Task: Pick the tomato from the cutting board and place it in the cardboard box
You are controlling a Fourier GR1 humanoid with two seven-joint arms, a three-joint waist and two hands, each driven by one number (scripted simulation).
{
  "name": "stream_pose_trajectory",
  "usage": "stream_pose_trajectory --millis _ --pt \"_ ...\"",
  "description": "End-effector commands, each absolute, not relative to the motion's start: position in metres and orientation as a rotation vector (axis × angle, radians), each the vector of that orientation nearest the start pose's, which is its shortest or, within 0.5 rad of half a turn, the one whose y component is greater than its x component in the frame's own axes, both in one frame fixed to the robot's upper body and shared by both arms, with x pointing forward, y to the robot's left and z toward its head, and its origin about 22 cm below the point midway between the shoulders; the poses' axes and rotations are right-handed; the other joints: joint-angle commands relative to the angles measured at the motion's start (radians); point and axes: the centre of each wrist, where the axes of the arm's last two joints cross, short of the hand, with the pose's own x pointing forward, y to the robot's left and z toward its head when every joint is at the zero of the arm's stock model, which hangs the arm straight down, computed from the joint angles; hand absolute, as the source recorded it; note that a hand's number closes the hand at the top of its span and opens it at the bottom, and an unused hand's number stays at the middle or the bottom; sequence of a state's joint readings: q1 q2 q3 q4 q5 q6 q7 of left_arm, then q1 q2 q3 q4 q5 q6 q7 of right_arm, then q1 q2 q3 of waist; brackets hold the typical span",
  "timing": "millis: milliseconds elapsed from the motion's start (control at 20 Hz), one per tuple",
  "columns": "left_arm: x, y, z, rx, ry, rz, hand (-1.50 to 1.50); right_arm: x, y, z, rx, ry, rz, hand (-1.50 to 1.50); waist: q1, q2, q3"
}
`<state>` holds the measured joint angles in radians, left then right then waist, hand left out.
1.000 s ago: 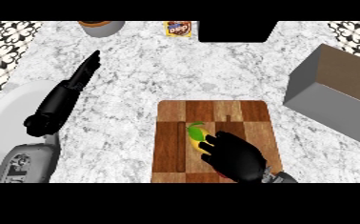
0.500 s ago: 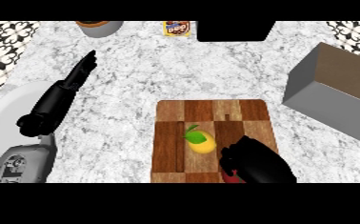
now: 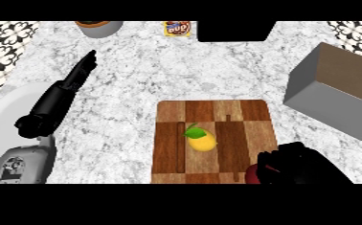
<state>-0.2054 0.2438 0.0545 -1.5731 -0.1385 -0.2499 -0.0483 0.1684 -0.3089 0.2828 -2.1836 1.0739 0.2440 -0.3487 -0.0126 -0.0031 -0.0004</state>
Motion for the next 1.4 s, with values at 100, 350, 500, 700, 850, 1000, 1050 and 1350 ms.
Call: stream_pose_trajectory --millis 100,350,500,700,850,1000,1050,1350 --pt "0.284 0.279 0.061 0.118 -1.745 -0.517 0.00 0.160 -0.246 0.149 -0.774 -1.918 1.095 1.50 -0.004 0.002 -0.001" --pt "0.287 0.268 0.058 0.098 -1.740 -0.533 0.00 0.197 -0.273 0.171 -0.879 -1.834 0.878 1.50 0.015 0.005 0.000" --pt "0.285 0.261 0.065 0.087 -1.756 -0.540 0.00 0.233 -0.298 0.181 -0.897 -1.808 0.757 1.50 0.024 0.005 0.000" --pt "0.281 0.262 0.051 0.086 -1.737 -0.550 0.00 0.254 -0.344 0.204 -0.936 -1.774 0.722 1.50 0.019 0.005 0.000" --pt "0.294 0.268 0.072 0.094 -1.747 -0.538 0.00 0.274 -0.374 0.193 -1.050 -1.675 0.867 1.50 0.025 0.008 0.001" --pt "0.288 0.266 0.059 0.082 -1.746 -0.541 0.00 0.292 -0.391 0.202 -1.011 -1.550 0.954 1.50 0.028 0.009 0.000" --pt "0.296 0.272 0.069 0.080 -1.764 -0.549 0.00 0.299 -0.394 0.190 -0.997 -1.467 1.007 1.50 0.033 0.012 0.001" --pt "0.288 0.261 0.057 0.085 -1.766 -0.552 0.00 0.327 -0.431 0.175 -0.868 -1.293 1.119 1.50 0.037 0.011 0.001"
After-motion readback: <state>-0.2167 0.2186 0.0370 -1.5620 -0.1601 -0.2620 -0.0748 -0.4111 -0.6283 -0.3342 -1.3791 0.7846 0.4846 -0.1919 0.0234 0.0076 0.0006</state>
